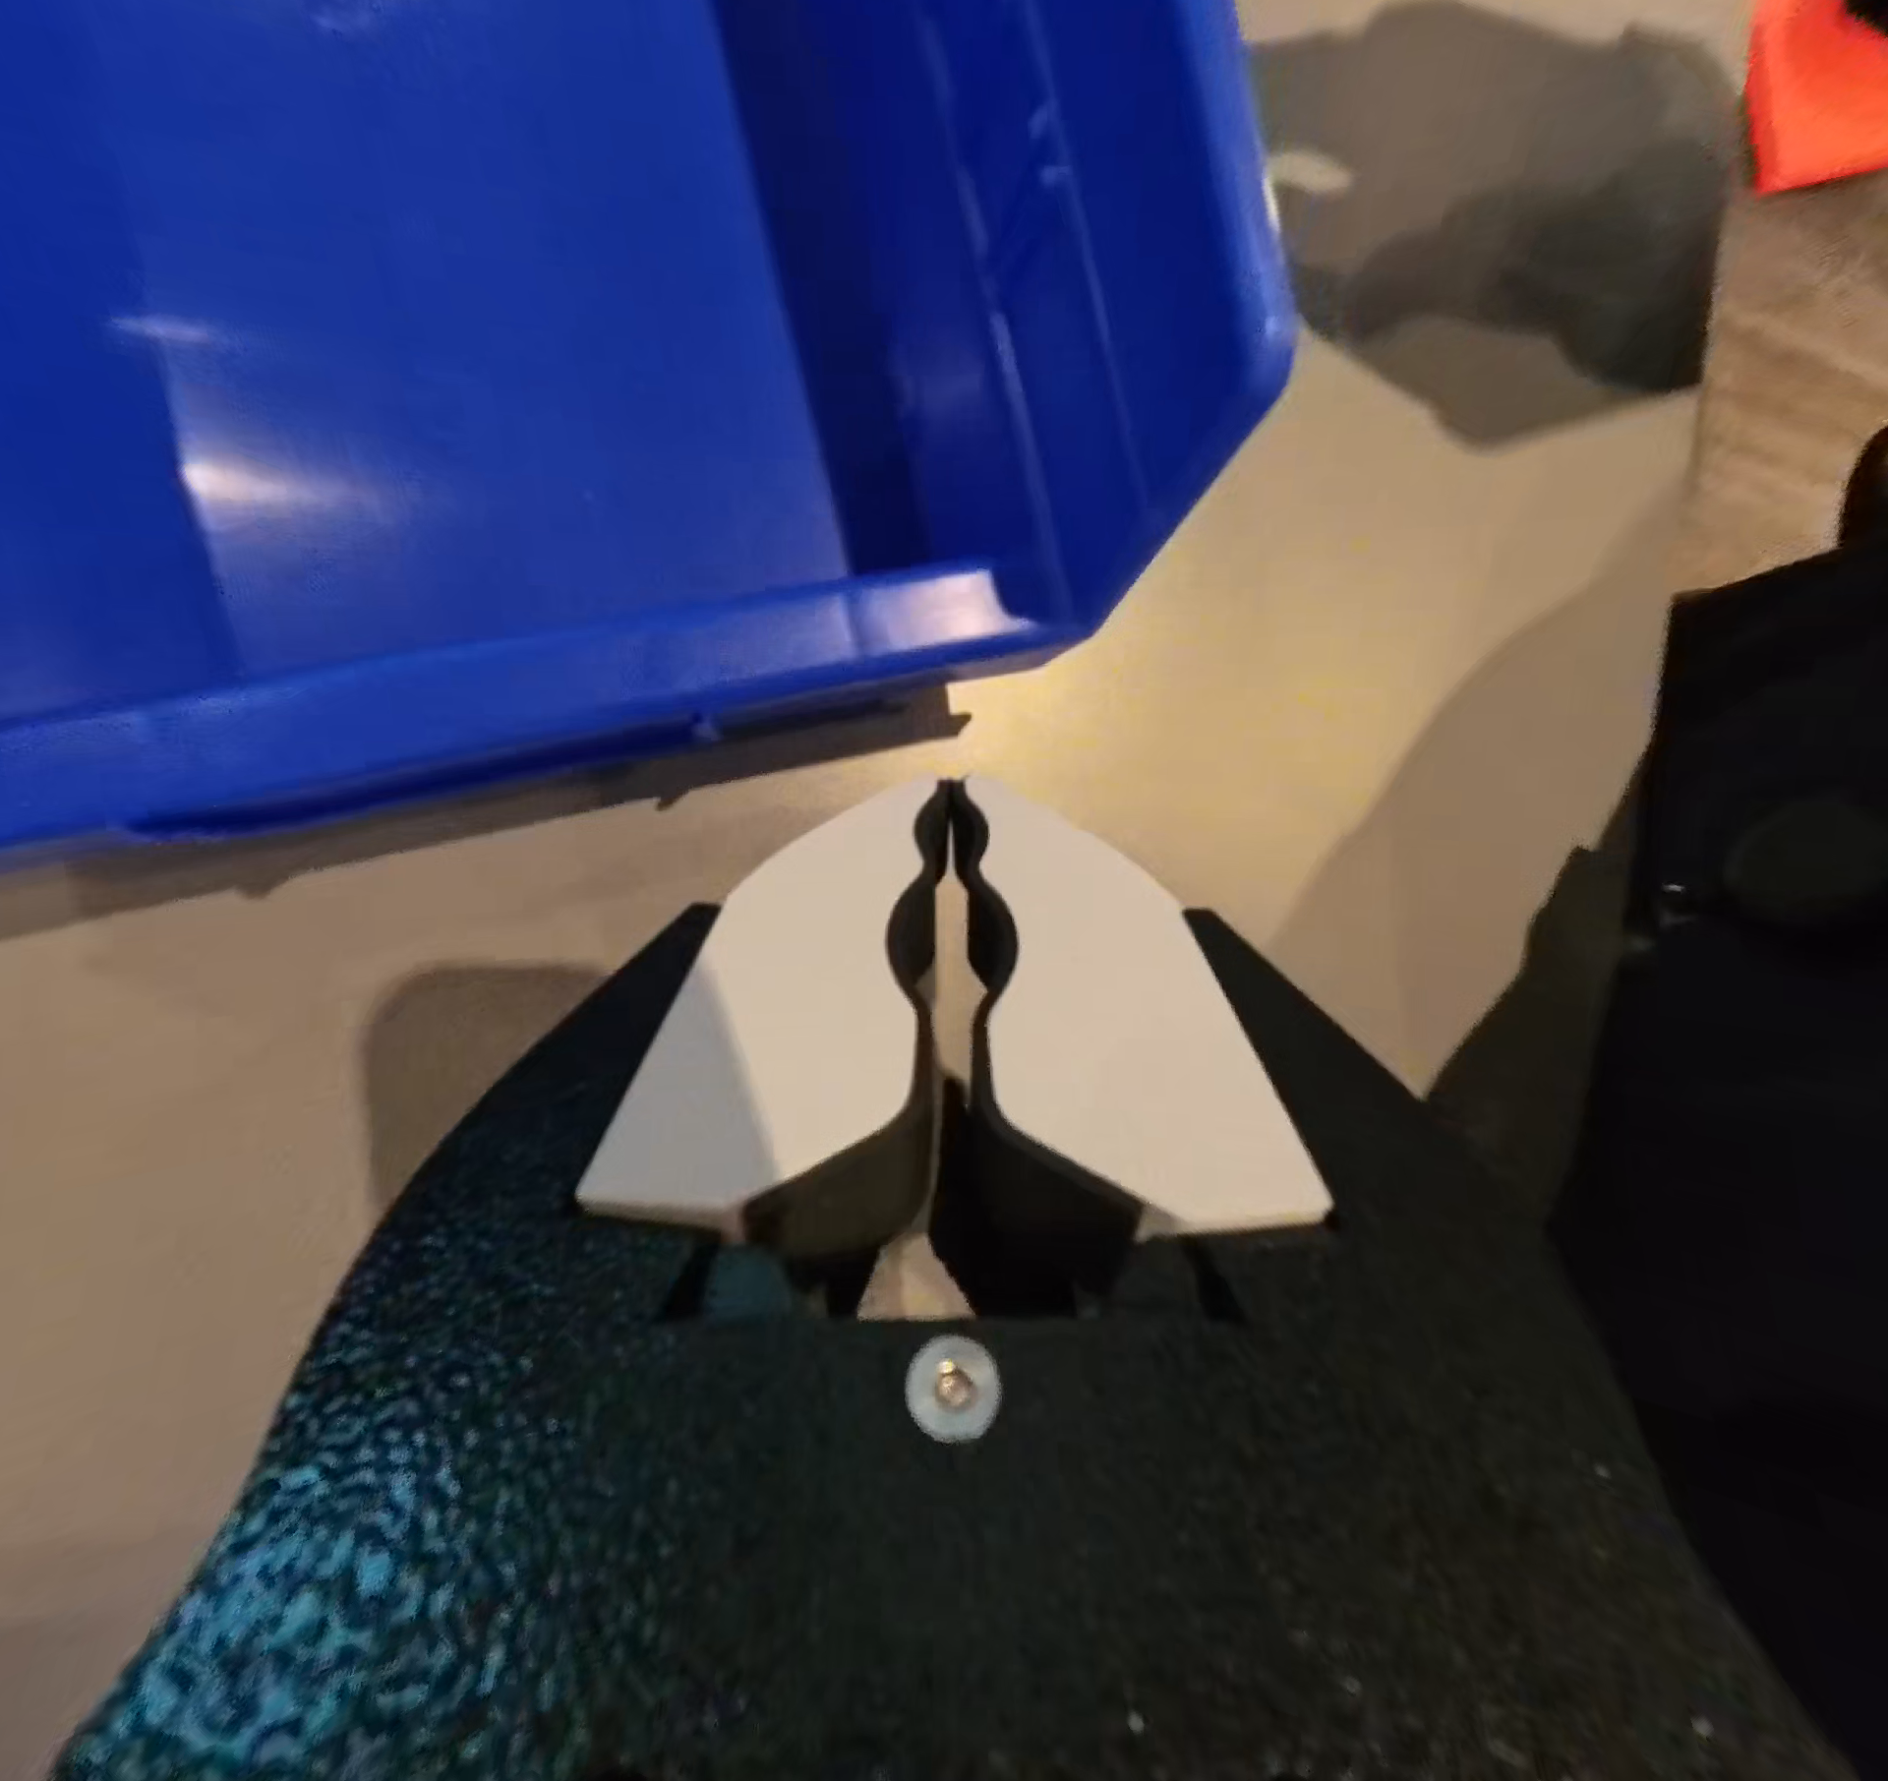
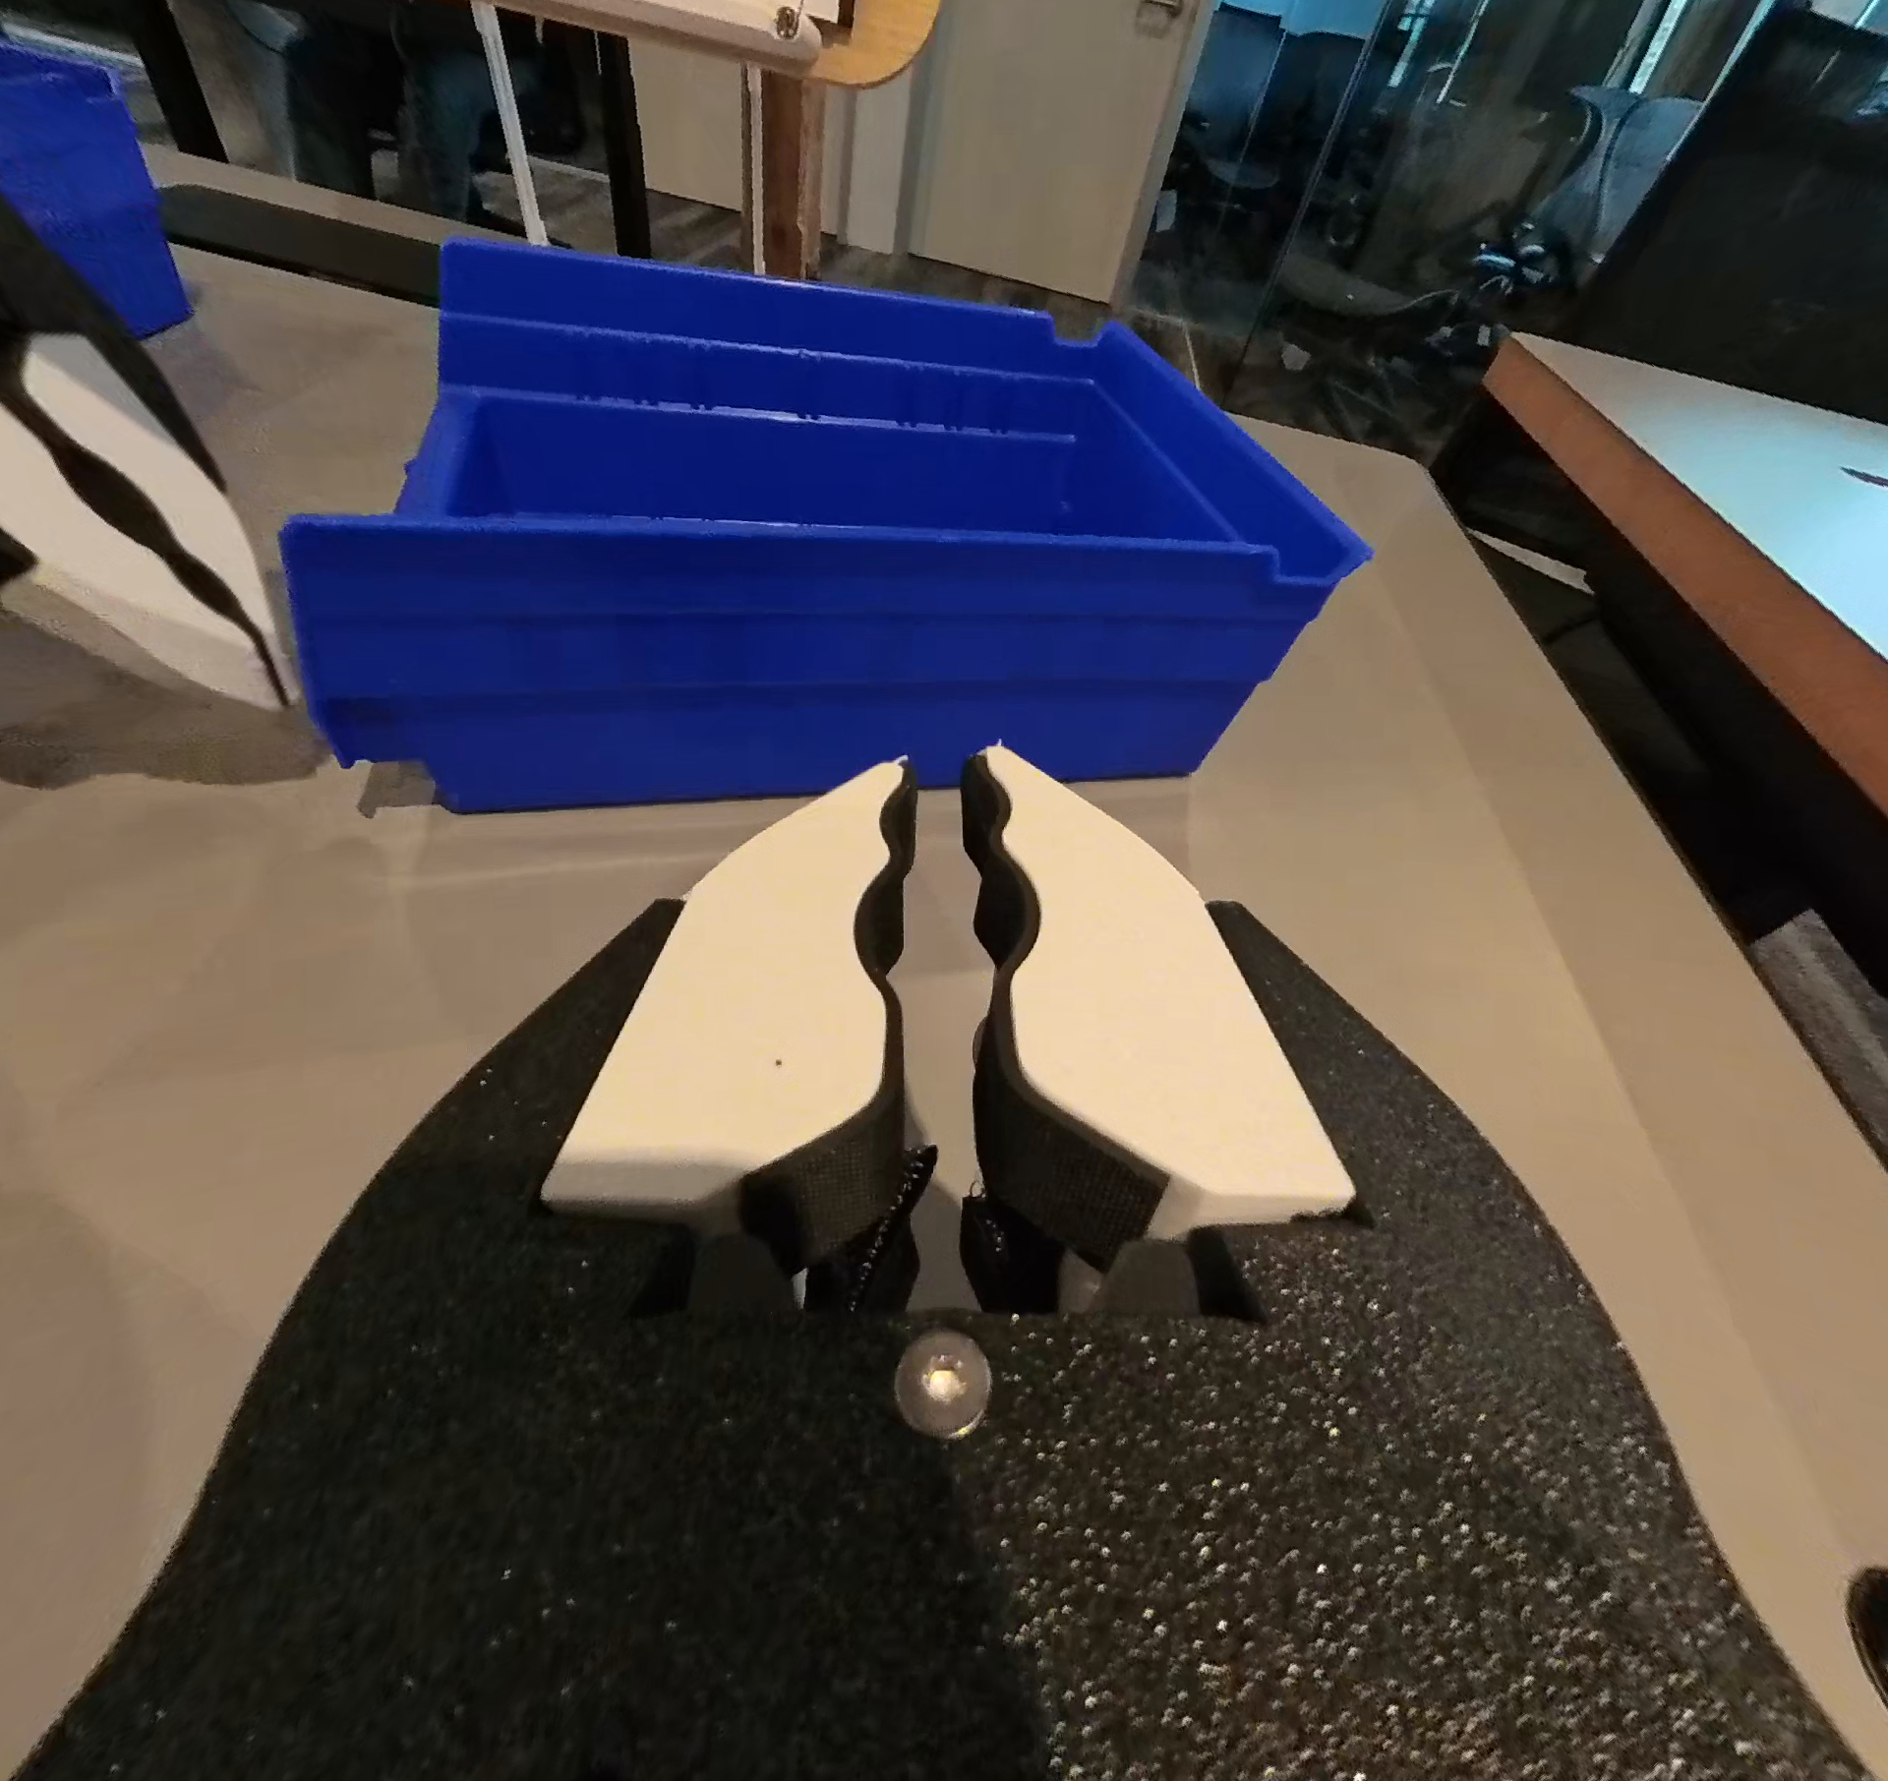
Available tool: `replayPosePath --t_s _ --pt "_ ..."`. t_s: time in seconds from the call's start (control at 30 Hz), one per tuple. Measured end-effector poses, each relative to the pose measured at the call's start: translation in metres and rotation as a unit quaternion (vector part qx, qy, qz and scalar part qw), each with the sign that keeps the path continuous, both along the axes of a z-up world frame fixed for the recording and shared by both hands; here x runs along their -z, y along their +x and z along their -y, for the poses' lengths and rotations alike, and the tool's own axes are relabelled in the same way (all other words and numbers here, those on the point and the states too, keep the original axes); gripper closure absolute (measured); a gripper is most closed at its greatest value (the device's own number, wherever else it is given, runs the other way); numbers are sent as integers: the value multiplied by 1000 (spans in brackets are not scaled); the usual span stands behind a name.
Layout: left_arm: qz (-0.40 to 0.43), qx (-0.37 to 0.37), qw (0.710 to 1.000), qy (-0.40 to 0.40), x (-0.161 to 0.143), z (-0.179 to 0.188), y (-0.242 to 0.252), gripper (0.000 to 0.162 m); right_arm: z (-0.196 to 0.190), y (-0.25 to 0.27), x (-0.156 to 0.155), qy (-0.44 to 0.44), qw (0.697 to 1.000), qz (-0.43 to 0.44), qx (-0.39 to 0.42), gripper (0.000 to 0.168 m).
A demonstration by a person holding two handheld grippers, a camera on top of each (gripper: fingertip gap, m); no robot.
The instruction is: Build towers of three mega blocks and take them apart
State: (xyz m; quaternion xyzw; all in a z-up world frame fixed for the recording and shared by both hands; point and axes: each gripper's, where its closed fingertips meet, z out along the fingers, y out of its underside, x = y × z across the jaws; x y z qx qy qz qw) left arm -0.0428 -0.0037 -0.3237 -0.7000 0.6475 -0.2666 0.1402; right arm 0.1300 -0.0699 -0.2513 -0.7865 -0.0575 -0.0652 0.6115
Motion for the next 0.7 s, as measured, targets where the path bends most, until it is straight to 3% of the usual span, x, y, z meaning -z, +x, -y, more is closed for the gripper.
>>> replayPosePath --t_s 0.03,0.23,0.4,0.47,0.57,0.7 --pt "7 3 1000 -1 1 3 6 162 -1 0 -1 0 1000 0 -1 160" --pt "38 54 997 25 1 22 49 162 -1 -3 -3 1 1000 15 0 160" --pt "125 53 989 63 -15 30 115 162 -1 0 0 -10 1000 15 12 160" --pt "200 16 971 134 -46 17 126 162 1 2 -2 -10 1000 22 16 160" --pt "293 -99 920 243 -102 -31 106 162 6 9 -3 -9 999 29 26 160" --pt "286 -245 891 252 -114 -98 47 162 10 16 -1 -6 999 7 35 160"
